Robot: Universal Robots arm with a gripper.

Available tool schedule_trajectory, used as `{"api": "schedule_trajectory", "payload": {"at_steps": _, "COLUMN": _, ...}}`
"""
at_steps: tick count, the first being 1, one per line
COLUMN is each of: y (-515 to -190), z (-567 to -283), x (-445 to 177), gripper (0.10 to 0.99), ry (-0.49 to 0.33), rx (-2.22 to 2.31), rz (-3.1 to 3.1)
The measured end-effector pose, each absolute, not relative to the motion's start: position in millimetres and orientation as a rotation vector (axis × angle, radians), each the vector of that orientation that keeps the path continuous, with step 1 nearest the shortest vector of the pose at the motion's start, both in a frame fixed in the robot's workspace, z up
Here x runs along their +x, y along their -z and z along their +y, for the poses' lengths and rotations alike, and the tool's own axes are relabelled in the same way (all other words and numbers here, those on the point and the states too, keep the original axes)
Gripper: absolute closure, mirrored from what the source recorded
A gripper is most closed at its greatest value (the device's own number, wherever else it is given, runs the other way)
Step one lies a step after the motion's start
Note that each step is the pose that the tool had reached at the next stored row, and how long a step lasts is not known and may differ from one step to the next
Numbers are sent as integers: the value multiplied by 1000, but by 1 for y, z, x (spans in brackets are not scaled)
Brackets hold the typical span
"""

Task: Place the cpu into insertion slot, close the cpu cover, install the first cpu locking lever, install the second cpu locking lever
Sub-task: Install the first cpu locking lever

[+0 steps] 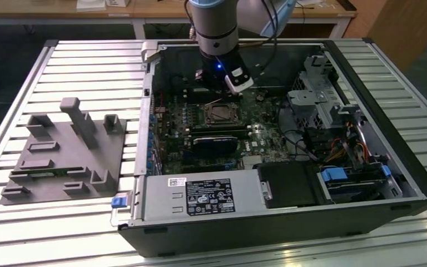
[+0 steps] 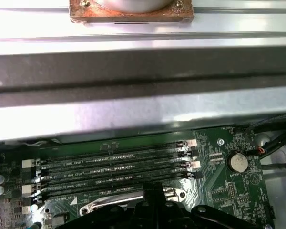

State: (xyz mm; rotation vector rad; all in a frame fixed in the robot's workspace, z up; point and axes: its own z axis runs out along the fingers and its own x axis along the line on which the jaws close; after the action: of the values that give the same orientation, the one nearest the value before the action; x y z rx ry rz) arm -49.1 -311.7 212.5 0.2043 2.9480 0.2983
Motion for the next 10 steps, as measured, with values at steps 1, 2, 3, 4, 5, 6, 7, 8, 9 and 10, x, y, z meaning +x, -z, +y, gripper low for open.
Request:
{"api": "schedule_trajectory", "payload": {"at_steps": 1, "y": -212, "z": -311, "x": -49, "gripper": 980, "ry": -298, "rx": 204, "rz": 2948}}
{"api": "schedule_trajectory", "payload": {"at_steps": 2, "y": -212, "z": -309, "x": -49, "gripper": 980, "ry": -298, "rx": 204, "rz": 2948}}
{"api": "schedule_trajectory", "payload": {"at_steps": 3, "y": -212, "z": -309, "x": -49, "gripper": 980, "ry": -298, "rx": 204, "rz": 2948}}
{"api": "schedule_trajectory", "payload": {"at_steps": 4, "y": -211, "z": -308, "x": -49, "gripper": 980, "ry": -299, "rx": 204, "rz": 2947}}
{"api": "schedule_trajectory", "payload": {"at_steps": 5, "y": -211, "z": -308, "x": -49, "gripper": 980, "ry": -299, "rx": 206, "rz": 2946}}
{"api": "schedule_trajectory", "payload": {"at_steps": 6, "y": -211, "z": -308, "x": -49, "gripper": 980, "ry": -298, "rx": 211, "rz": 2945}}
{"api": "schedule_trajectory", "payload": {"at_steps": 7, "y": -210, "z": -308, "x": -49, "gripper": 980, "ry": -296, "rx": 226, "rz": 2943}}
{"api": "schedule_trajectory", "payload": {"at_steps": 8, "y": -209, "z": -308, "x": -50, "gripper": 980, "ry": -293, "rx": 259, "rz": 2938}}
{"api": "schedule_trajectory", "payload": {"at_steps": 9, "y": -209, "z": -308, "x": -50, "gripper": 980, "ry": -291, "rx": 283, "rz": 2934}}
{"api": "schedule_trajectory", "payload": {"at_steps": 10, "y": -208, "z": -308, "x": -50, "gripper": 980, "ry": -289, "rx": 299, "rz": 2931}}
